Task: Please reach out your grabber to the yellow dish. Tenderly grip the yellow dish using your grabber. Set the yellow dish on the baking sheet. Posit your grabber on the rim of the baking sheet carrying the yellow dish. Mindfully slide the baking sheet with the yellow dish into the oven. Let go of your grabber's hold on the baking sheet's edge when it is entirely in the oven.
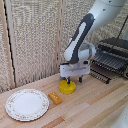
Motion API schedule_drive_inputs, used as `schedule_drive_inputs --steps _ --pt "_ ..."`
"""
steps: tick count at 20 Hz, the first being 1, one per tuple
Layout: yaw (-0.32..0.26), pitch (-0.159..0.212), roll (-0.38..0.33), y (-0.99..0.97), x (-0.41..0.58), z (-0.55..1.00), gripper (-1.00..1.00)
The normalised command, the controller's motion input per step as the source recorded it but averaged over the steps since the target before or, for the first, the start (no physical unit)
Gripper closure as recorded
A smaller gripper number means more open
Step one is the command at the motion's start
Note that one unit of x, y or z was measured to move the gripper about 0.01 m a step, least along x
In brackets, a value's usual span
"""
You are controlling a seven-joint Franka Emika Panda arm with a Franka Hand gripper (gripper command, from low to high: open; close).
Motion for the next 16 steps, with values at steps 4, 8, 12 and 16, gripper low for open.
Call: schedule_drive_inputs --steps 4,8,12,16 --pt "0.024 0.0 -0.009 0.0 0.011 -0.14 1.0" --pt "0.0 0.0 0.0 0.0 -0.002 0.0 1.0" --pt "0.004 0.0 0.0 0.06 0.006 0.0 1.0" --pt "0.0 0.0 0.0 0.0 0.081 0.0 1.0"
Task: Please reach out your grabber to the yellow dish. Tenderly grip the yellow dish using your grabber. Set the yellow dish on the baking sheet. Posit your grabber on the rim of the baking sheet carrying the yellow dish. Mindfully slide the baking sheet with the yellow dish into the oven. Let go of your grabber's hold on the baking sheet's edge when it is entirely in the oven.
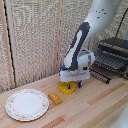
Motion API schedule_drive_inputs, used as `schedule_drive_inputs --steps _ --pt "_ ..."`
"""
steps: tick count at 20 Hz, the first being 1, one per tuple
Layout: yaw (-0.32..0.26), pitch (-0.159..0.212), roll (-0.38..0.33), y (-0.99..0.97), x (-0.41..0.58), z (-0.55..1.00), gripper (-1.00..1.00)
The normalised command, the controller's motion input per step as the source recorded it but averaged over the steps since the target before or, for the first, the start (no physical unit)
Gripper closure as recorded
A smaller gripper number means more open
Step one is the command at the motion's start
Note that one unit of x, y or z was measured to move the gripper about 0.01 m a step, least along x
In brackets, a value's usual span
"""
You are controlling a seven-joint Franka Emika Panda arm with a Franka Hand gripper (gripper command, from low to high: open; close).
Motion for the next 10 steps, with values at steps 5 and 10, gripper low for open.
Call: schedule_drive_inputs --steps 5,10 --pt "0.0 0.002 0.0 0.0 0.046 0.0 1.0" --pt "-0.019 0.03 -0.005 -0.01 0.027 0.15 1.0"
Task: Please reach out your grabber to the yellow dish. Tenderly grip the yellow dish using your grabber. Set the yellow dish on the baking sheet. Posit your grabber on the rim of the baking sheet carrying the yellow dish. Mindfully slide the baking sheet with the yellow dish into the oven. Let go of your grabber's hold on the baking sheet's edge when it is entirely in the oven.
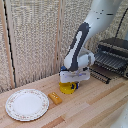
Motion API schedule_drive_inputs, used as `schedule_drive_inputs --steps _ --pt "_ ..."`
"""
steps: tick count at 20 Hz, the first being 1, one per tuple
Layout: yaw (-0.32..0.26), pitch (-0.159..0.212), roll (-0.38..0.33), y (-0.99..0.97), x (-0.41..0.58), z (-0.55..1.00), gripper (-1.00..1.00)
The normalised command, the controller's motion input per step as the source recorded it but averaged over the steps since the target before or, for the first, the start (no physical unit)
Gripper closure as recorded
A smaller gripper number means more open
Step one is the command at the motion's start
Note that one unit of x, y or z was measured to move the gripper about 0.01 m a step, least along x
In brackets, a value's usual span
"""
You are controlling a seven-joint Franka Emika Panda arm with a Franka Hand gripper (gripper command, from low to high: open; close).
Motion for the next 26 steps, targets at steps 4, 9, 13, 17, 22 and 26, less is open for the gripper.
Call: schedule_drive_inputs --steps 4,9,13,17,22,26 --pt "-0.011 0.036 0.0 0.0 0.139 0.59 1.0" --pt "-0.005 0.038 0.0 0.0 0.158 0.78 1.0" --pt "0.0 0.036 -0.007 0.02 0.231 0.73 1.0" --pt "0.0 0.02 -0.017 0.01 0.354 0.7 1.0" --pt "-0.002 0.035 -0.023 -0.02 0.492 0.73 1.0" --pt "-0.051 0.027 -0.013 -0.25 0.561 0.78 1.0"
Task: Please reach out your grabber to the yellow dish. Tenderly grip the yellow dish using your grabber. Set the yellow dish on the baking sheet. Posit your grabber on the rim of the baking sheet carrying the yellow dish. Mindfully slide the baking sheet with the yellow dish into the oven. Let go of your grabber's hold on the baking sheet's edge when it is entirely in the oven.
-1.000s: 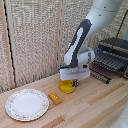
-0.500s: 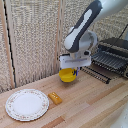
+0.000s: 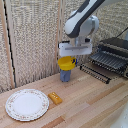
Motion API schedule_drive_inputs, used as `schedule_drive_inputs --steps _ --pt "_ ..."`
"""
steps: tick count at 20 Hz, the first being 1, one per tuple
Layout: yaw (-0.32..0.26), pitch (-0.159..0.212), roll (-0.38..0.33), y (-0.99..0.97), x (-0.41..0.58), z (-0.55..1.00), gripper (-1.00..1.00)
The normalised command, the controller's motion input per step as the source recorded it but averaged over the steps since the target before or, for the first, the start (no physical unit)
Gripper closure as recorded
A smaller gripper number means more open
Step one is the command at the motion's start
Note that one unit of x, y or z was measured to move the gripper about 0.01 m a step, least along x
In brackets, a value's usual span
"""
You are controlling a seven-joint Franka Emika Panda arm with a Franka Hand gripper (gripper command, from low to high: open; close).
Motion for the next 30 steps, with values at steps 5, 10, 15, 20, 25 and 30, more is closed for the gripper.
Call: schedule_drive_inputs --steps 5,10,15,20,25,30 --pt "-0.227 0.059 -0.036 -0.35 0.476 0.68 1.0" --pt "-0.266 0.026 -0.041 -0.24 0.421 0.56 1.0" --pt "-0.242 0.04 -0.009 -0.42 0.303 0.48 1.0" --pt "-0.148 0.064 0.0 -0.78 0.112 0.29 1.0" --pt "-0.103 0.03 0.0 -0.92 0.014 0.1 1.0" --pt "-0.111 -0.016 0.0 -0.91 0.0 -0.05 1.0"
